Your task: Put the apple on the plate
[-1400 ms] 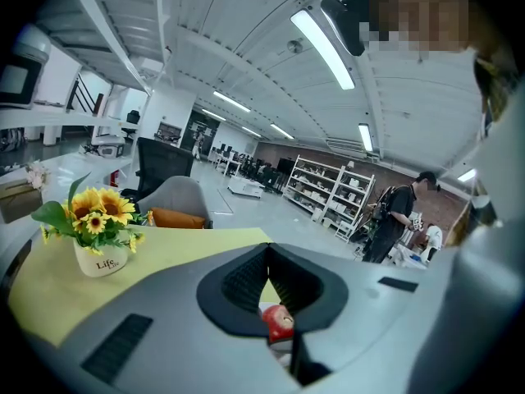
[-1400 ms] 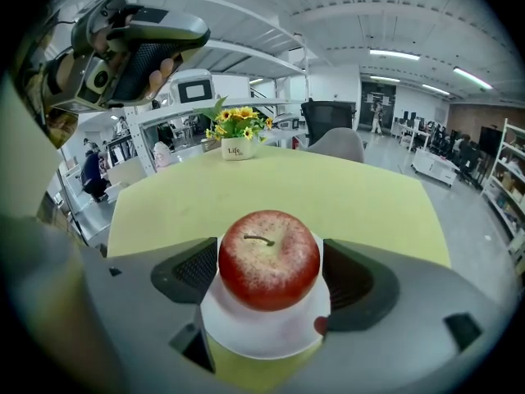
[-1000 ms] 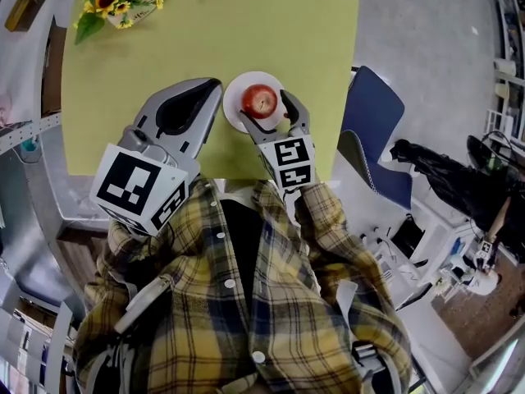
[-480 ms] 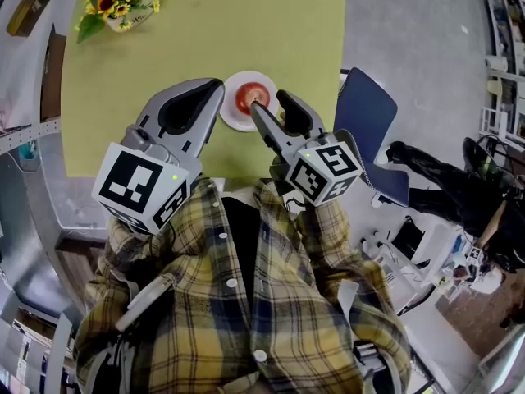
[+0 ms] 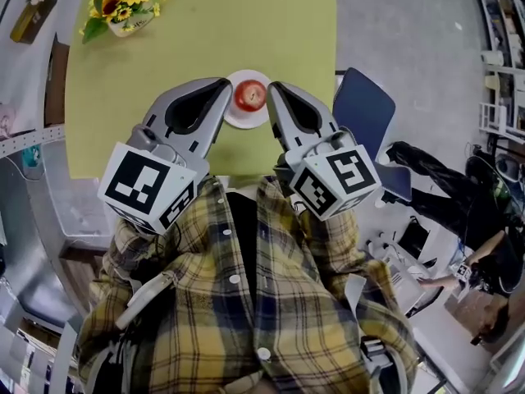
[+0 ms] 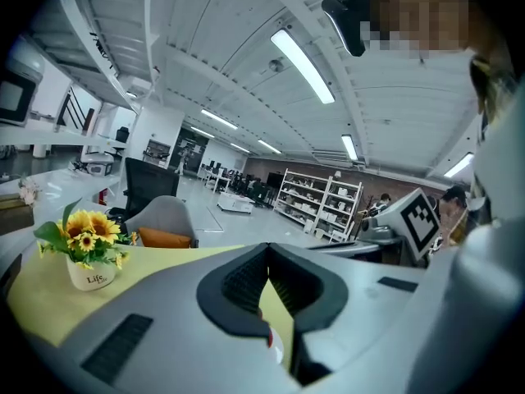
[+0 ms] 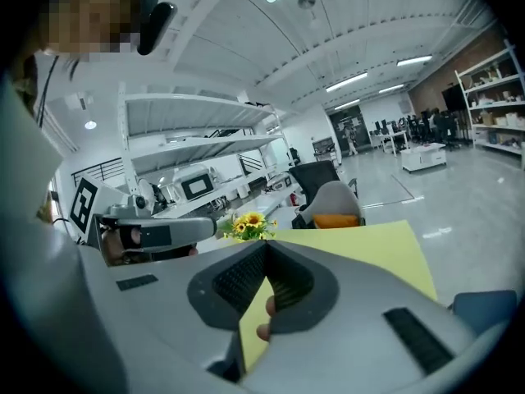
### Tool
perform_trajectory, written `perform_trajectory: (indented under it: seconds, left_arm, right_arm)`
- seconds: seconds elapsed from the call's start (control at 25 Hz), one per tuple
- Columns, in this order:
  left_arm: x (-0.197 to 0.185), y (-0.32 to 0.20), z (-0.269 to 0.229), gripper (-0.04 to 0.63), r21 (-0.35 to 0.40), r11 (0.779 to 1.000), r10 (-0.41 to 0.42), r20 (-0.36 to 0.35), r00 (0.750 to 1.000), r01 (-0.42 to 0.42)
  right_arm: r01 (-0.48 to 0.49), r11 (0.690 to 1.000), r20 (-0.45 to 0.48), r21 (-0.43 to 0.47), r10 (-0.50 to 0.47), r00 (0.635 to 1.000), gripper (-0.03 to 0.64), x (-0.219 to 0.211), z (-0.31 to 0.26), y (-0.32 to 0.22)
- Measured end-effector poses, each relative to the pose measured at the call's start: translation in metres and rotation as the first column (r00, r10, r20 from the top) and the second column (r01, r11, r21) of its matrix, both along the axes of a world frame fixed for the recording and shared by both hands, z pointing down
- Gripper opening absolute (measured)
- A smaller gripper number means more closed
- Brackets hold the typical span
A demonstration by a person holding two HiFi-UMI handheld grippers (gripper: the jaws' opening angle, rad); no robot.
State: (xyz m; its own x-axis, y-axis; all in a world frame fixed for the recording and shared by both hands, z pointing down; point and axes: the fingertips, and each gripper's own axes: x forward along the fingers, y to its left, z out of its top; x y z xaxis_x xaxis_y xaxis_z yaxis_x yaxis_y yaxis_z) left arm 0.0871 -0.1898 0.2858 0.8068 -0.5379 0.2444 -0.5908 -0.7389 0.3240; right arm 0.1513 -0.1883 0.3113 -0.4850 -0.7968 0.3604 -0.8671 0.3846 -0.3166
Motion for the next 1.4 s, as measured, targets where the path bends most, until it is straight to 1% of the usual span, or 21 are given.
perform_trajectory:
  seconds: [0.16, 0.52, 0.68, 0.92, 1.08, 1.4]
  left_arm:
    - [0.007, 0.004, -0.005, 0.008, 0.007, 1.000, 0.012, -0.009, 1.000, -0.012]
    - [0.021, 0.010, -0.019, 0.008, 0.039, 0.999, 0.007, -0.042, 0.999, -0.006]
    - [0.023, 0.010, -0.021, 0.008, 0.046, 0.999, 0.004, -0.043, 0.999, -0.002]
    - [0.024, 0.010, -0.018, 0.008, 0.043, 0.999, -0.005, -0.042, 0.999, 0.007]
    - [0.021, 0.008, -0.019, 0.008, 0.042, 0.999, -0.016, -0.040, 0.999, 0.017]
    - [0.017, 0.006, -0.024, 0.008, 0.054, 0.998, -0.024, -0.041, 0.999, 0.026]
  right_arm:
    - [0.008, 1.000, 0.032, 0.008, -0.008, 0.999, -0.003, -0.003, -0.013, 0.000]
    - [0.029, 0.998, -0.006, 0.055, -0.029, 1.000, -0.005, 0.000, -0.039, 0.005]
    - [0.041, 0.998, -0.031, 0.057, -0.039, 0.999, -0.005, 0.000, -0.038, 0.005]
    - [0.044, 0.998, -0.034, 0.044, -0.042, 0.999, -0.005, 0.004, -0.032, 0.003]
    - [0.051, 0.998, -0.028, 0.049, -0.049, 0.998, -0.005, 0.003, -0.034, 0.001]
    - [0.056, 0.996, -0.047, 0.063, -0.053, 0.997, -0.005, 0.000, -0.041, 0.005]
